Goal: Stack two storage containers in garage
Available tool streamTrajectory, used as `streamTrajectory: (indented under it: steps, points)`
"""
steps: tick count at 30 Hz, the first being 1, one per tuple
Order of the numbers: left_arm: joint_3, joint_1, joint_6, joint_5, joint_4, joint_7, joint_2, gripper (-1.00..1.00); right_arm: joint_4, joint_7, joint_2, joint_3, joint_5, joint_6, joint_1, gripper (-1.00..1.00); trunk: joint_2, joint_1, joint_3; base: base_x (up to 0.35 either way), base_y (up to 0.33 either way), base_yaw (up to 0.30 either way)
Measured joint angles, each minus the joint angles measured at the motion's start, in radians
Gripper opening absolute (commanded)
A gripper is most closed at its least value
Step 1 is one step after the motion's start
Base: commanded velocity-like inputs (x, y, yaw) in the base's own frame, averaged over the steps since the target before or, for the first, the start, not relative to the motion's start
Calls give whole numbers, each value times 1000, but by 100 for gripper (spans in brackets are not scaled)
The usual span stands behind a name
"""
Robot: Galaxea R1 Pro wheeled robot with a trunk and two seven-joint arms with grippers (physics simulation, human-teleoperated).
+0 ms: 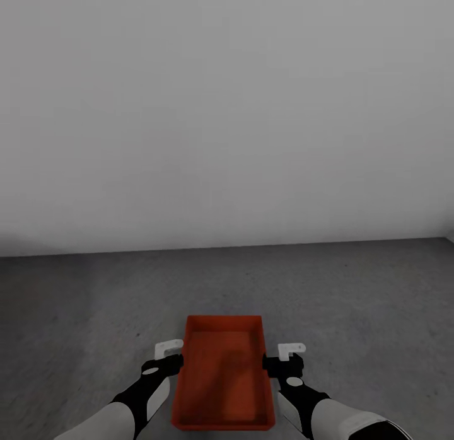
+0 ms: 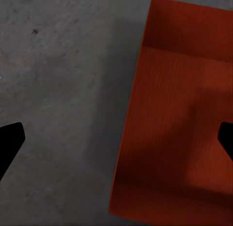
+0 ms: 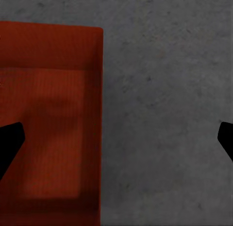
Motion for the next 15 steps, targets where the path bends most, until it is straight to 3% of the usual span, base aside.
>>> streamTrajectory:
  steps: [15]
  points:
    - [0, 0, -1, 0, -1, 0, 0, 100, 0, 0, 0, 0, 0, -1, -1, 100, 105, -58, 47, 0, 0, 0]
